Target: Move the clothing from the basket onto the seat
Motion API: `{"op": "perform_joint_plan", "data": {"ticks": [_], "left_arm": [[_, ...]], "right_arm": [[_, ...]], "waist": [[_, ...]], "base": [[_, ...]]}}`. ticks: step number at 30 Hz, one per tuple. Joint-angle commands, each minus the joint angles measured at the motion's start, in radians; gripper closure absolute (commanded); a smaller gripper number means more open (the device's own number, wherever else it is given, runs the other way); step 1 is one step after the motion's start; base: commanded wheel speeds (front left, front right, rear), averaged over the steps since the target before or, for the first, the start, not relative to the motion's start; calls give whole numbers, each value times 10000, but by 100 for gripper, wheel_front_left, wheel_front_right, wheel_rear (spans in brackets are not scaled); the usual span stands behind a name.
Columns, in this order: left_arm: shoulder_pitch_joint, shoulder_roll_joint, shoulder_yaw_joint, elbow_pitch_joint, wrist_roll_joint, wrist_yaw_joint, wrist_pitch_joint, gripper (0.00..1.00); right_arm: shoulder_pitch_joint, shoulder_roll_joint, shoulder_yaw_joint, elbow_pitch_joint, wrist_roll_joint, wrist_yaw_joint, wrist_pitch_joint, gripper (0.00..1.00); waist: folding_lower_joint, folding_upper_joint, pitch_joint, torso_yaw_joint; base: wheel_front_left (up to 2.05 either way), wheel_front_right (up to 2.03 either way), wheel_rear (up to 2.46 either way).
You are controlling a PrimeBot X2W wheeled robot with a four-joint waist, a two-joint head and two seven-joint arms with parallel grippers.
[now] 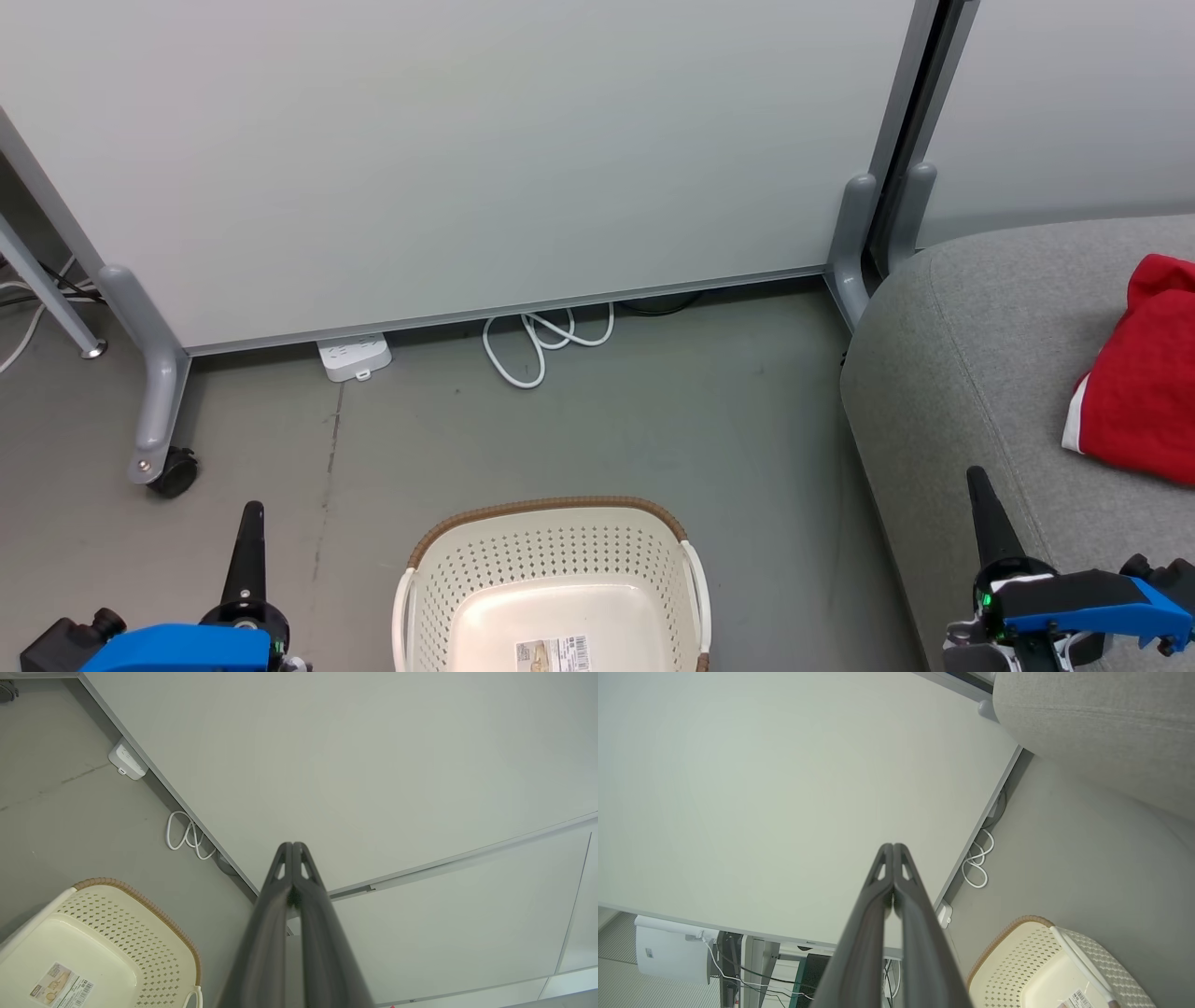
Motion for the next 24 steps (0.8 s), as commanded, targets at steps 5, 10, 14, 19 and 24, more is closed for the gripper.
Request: {"op": "perform_joint_plan", "data": {"ticks": [5,10,14,19,24], "left_arm": [[-243,70,114,-130,-600,-84,161,100],[-262,72,154,-148,-1046,-99,279,100],[-270,74,187,-160,-1400,-89,371,100],[-268,76,231,-177,-1817,-101,479,100],[-271,78,274,-190,-2210,-108,579,100]], "right_arm": [[-249,44,-103,-135,596,-4,166,100],[-274,60,-165,-152,1046,-4,281,100],[-289,71,-213,-169,1386,-4,373,100],[-312,86,-269,-187,1796,-4,492,100],[-288,100,-321,-201,2202,-4,601,100]], "waist": [[0,-1,1,2],[0,-1,2,4],[0,-1,2,5],[0,-1,3,7],[0,-1,4,9]], "base": [[0,0,0],[0,0,0],[0,0,0],[0,0,0],[0,0,0]]}}
